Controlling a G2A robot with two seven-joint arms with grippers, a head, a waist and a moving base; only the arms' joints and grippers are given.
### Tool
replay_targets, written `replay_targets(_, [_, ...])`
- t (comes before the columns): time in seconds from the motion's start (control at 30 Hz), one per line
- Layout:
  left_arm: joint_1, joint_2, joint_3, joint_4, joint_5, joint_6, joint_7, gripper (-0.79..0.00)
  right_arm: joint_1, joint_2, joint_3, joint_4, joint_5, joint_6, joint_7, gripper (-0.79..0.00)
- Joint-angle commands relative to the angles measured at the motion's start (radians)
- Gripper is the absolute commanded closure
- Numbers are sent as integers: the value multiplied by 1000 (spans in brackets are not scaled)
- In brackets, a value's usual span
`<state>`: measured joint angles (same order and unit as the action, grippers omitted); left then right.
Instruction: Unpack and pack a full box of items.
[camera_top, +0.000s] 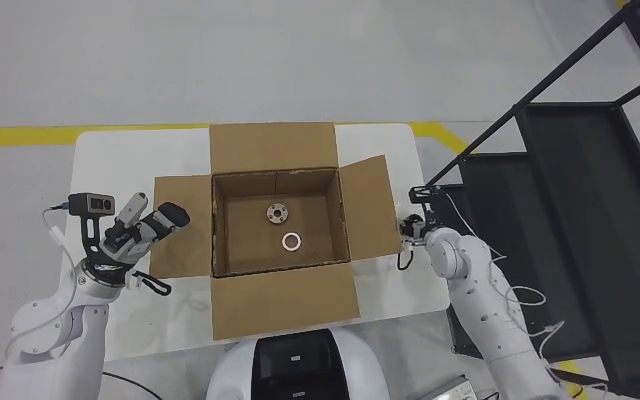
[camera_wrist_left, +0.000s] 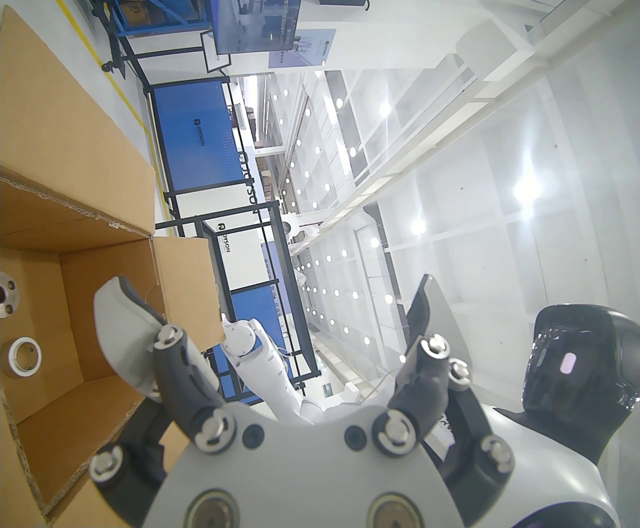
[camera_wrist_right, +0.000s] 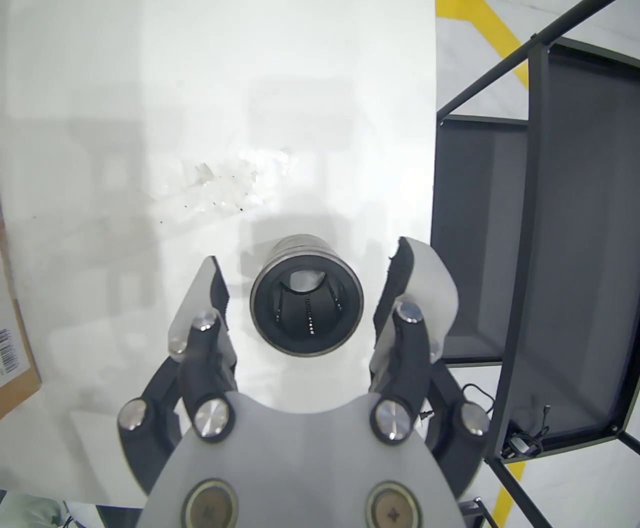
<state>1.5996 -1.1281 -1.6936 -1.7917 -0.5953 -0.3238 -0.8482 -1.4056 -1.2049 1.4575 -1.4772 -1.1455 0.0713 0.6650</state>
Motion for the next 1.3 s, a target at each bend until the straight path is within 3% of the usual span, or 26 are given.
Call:
replay_targets(0.0, [0,0,0,0,0,0,0,-785,-22,2,15,-43,3,0,0,-785])
replay_targets(0.2, [0,0,0,0,0,0,0,-785,-130,7,82,-234,24,31,-71,-785])
replay_targets(0.47, [0,0,0,0,0,0,0,-785,-301,6,138,-534,-33,54,-320,-785])
replay_targets(0.67, [0,0,0,0,0,0,0,-785,-348,10,92,-663,-118,-95,-418,-785])
replay_targets(0.83, [0,0,0,0,0,0,0,-785,-291,13,-22,-699,-164,-264,-324,-785])
replay_targets(1.03, [0,0,0,0,0,0,0,-785,-131,6,-201,-640,-176,-402,-121,-785])
replay_targets(1.27, [0,0,0,0,0,0,0,-785,117,-33,-403,-408,-99,-346,110,-785])
